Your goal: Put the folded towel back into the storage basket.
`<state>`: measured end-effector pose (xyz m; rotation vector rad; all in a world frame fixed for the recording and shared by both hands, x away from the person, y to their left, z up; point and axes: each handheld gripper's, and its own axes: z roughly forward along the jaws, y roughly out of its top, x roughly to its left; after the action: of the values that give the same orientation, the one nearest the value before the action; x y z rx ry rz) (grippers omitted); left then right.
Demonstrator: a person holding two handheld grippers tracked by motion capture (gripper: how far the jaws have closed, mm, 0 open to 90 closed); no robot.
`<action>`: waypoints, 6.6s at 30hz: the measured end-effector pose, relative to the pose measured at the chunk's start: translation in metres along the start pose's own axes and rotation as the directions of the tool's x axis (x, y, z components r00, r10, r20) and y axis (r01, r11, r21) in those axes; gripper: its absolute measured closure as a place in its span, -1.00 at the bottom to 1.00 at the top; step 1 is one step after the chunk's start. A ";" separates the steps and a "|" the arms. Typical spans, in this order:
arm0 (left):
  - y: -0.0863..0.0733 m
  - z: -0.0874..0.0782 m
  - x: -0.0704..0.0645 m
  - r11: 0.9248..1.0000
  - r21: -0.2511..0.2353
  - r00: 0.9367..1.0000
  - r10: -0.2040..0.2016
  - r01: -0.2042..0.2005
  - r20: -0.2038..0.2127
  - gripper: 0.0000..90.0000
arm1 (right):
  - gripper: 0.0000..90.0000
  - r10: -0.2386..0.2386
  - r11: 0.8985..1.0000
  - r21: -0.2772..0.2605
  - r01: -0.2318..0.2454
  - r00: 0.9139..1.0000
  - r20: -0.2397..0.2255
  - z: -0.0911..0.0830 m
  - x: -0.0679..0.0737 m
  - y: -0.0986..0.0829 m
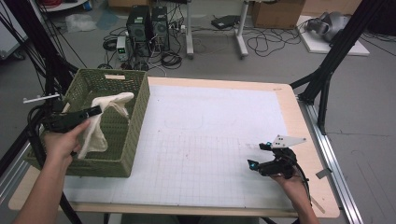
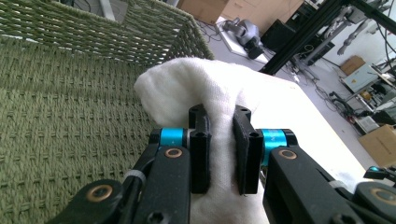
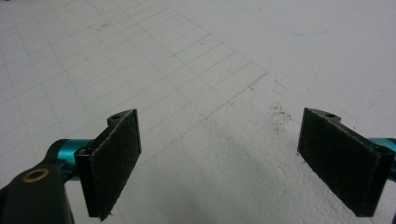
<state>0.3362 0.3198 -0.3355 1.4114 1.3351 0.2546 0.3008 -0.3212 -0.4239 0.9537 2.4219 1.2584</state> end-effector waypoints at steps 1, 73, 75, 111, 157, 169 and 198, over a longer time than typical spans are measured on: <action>0.000 0.001 0.000 1.000 0.005 1.000 0.001 -0.001 0.000 0.75 | -0.72 0.005 1.000 0.001 -0.005 1.000 -0.001 0.000 0.001 0.000; -0.005 0.034 0.004 0.994 0.099 0.983 -0.022 0.041 -0.183 0.73 | -0.72 -0.005 1.000 -0.003 0.005 1.000 -0.005 0.001 0.001 0.000; -0.005 0.034 0.004 0.994 0.102 0.983 -0.019 0.038 -0.182 0.73 | -0.72 -0.003 1.000 -0.003 0.003 1.000 -0.005 0.000 0.001 0.000; -0.005 0.036 0.006 0.991 0.119 0.971 -0.030 0.060 -0.238 0.71 | -0.72 -0.010 1.000 -0.003 0.010 1.000 -0.007 0.000 0.002 0.001; -0.006 0.043 0.010 0.965 0.248 0.963 -0.012 0.081 -0.268 0.37 | -0.72 -0.016 1.000 -0.016 0.016 1.000 -0.006 0.000 0.002 0.002; -0.005 0.041 0.009 0.965 0.256 0.973 0.006 0.056 -0.233 0.46 | -0.72 -0.017 1.000 -0.016 0.016 1.000 -0.007 0.000 0.003 0.002; -0.003 0.031 -0.004 0.973 0.224 0.992 0.074 -0.050 -0.099 0.62 | -0.72 -0.019 1.000 -0.022 0.019 1.000 -0.009 0.000 0.003 0.003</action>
<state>0.3569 0.2987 -0.3466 1.6475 1.4428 0.2304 0.2995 -0.3182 -0.4214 0.9191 2.4130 1.2828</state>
